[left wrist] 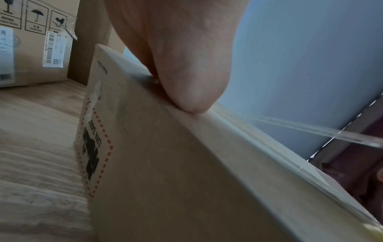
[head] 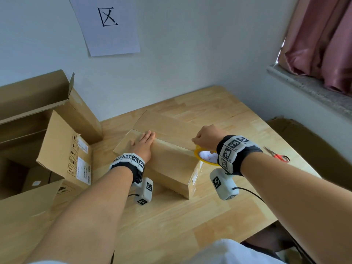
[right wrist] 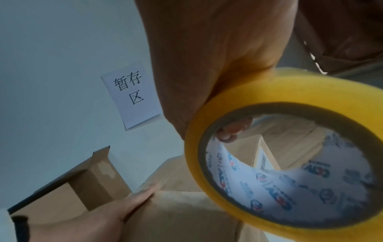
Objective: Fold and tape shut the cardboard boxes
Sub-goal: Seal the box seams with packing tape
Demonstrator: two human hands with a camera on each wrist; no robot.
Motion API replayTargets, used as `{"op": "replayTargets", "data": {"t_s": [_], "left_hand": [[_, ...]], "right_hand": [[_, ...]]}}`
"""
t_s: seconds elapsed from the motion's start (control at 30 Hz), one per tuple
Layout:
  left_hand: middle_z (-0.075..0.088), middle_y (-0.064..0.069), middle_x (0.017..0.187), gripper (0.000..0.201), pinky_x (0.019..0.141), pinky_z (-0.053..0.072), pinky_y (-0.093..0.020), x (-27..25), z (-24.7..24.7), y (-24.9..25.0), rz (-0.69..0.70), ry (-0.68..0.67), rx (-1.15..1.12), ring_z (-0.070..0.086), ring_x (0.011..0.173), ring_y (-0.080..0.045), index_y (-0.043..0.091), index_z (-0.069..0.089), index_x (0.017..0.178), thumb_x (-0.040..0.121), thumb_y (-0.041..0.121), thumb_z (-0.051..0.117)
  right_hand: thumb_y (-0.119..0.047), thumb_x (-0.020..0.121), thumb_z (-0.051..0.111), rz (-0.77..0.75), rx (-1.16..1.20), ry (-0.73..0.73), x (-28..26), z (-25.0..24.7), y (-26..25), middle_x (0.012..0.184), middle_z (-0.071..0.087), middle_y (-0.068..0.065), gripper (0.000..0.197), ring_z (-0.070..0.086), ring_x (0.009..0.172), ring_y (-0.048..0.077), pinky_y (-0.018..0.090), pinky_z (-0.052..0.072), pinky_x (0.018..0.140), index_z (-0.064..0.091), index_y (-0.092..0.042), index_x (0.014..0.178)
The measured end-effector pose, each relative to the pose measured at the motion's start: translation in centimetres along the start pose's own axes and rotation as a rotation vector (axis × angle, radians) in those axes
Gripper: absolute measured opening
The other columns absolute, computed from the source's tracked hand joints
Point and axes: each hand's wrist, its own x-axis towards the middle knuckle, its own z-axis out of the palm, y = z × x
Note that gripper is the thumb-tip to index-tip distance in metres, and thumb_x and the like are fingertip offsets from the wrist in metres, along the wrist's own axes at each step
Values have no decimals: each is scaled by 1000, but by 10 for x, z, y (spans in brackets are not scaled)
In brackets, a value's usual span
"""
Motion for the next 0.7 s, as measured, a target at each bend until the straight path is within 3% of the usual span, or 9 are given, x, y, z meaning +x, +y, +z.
{"op": "replayTargets", "data": {"t_s": [0.07,0.17,0.3,0.37,0.43,0.5,0.57,0.7], "left_hand": [[-15,11,158,88,118,0,-46,-1,0,0,0,3,3,-11,146,-8,30,-7,151,84,-14,29],[-16,11,158,88,118,-1,-46,-2,-1,2,6,0,-3,-12,145,-9,30,-8,151,85,-14,31],[-16,11,158,87,118,1,-47,-4,-1,0,7,-3,-2,-11,146,-9,29,-8,151,86,-12,31],[-16,11,158,86,118,2,-47,-4,-1,0,8,-10,4,-11,146,-9,29,-8,151,86,-12,31],[-16,11,158,87,117,1,-47,-3,-2,1,8,-15,5,-11,146,-9,29,-8,151,85,-13,31],[-16,11,158,88,117,0,-46,-3,-2,1,2,-13,-12,-11,146,-9,29,-7,152,85,-14,30],[-16,11,158,88,117,-1,-46,-4,-1,1,1,-9,-31,-11,146,-8,29,-6,152,84,-15,29],[-15,10,158,88,117,-2,-47,-3,-1,1,10,-5,-44,-11,146,-9,29,-6,152,84,-15,29]], "right_hand": [[-36,89,50,11,32,15,0,1,3,63,52,2,34,56,64,26,25,44,63,53,-14,63],[-34,90,49,5,13,93,-4,10,11,66,56,2,36,52,62,24,23,37,55,56,-14,62],[-35,92,47,-12,13,138,-5,23,14,60,49,3,44,51,63,26,25,36,55,44,-15,53],[-36,92,48,-1,16,115,-4,21,13,66,53,3,43,54,67,26,26,40,59,44,-17,53],[-36,91,49,18,26,82,-5,20,12,67,54,2,40,55,68,26,26,43,61,50,-17,56],[-35,91,50,34,46,56,-6,21,12,68,56,3,36,56,64,25,26,46,62,64,-10,70],[-36,91,49,37,59,57,-7,22,13,74,61,5,35,58,63,23,27,49,64,69,-8,81],[-37,93,48,64,10,15,-7,19,11,67,54,5,39,57,65,24,25,47,62,52,-10,65]]}}
